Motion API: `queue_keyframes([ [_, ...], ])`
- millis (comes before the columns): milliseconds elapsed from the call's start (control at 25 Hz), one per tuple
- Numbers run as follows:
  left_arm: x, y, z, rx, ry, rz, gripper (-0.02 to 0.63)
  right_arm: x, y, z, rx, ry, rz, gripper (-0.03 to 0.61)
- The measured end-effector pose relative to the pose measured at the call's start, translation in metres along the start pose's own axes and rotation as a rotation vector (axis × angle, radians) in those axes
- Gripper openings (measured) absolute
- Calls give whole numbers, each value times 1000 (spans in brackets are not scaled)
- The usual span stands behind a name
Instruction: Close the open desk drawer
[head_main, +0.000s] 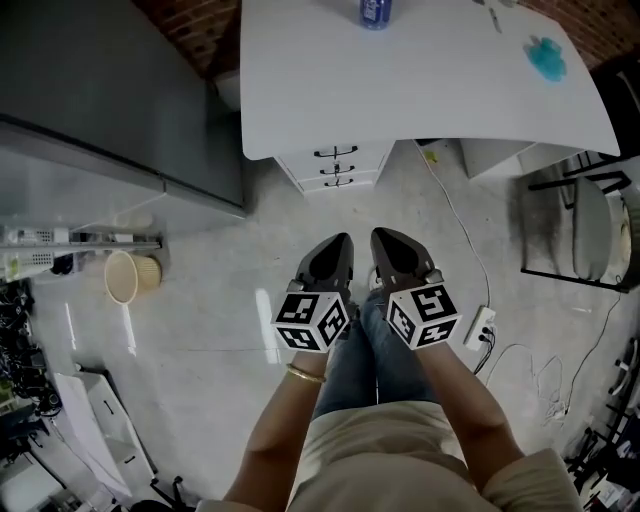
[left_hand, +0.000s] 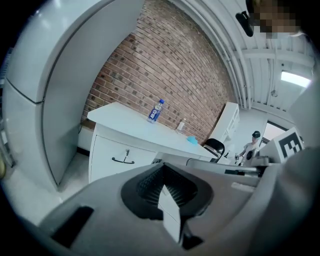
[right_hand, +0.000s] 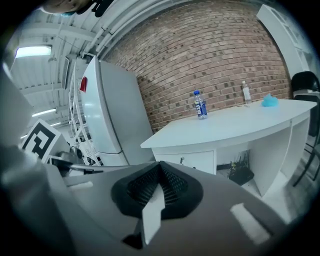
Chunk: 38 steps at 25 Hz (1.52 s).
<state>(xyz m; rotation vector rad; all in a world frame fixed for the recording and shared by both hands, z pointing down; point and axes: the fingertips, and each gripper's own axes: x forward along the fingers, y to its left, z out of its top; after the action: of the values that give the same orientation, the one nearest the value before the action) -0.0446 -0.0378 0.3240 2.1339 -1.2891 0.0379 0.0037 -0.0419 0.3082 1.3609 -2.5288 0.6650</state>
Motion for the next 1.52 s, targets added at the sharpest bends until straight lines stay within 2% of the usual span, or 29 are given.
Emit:
queue_keyframes([
  [400,-52,-41,12,69,33,-30,-3,-55,34,17,-40,20,17,2],
  [880,-115,-75,19,59,86,-31,-3,-104,85,44,-115,18,107,2],
  [1240,-155,-76,39,54,52,-36,-3,-130,117,56,-137,-5,162,2],
  [1520,-168,-79,36,55,36,-47,-3,-137,132,55,-166,-20,185,2],
])
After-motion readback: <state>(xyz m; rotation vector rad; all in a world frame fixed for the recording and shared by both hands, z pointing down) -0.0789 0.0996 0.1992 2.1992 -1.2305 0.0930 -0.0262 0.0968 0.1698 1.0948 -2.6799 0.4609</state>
